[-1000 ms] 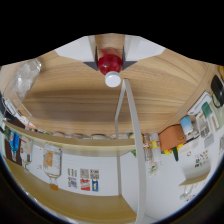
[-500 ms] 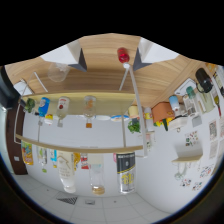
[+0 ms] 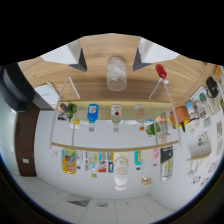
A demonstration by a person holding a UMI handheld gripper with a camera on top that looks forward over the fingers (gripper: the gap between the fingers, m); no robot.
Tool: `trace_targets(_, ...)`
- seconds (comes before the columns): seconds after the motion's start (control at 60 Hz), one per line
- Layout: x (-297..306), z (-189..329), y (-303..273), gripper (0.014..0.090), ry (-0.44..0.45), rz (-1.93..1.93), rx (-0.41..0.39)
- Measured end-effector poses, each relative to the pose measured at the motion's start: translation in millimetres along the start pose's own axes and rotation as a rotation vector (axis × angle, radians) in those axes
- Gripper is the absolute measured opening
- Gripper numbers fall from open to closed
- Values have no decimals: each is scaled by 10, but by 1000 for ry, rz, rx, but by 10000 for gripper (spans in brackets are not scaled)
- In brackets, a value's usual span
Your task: Make me a cup of Vodka Sunrise.
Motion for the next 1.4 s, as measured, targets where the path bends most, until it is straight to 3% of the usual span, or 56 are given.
trace_targets(0.267,815,-41,-1496,868,47,51,191)
trace_targets(0.467,1319,230,-2465,857,58,64,317)
trace_targets(0.8,1524,986,-2757,815,31,40,261)
trace_targets(0.967,1488,1089,-2773,538,23,32,254)
trace_targets(1.233,1499,1060,-2768,509,40,68,250)
trace_targets(1.4,1483,773,-2871,504,66,41,300)
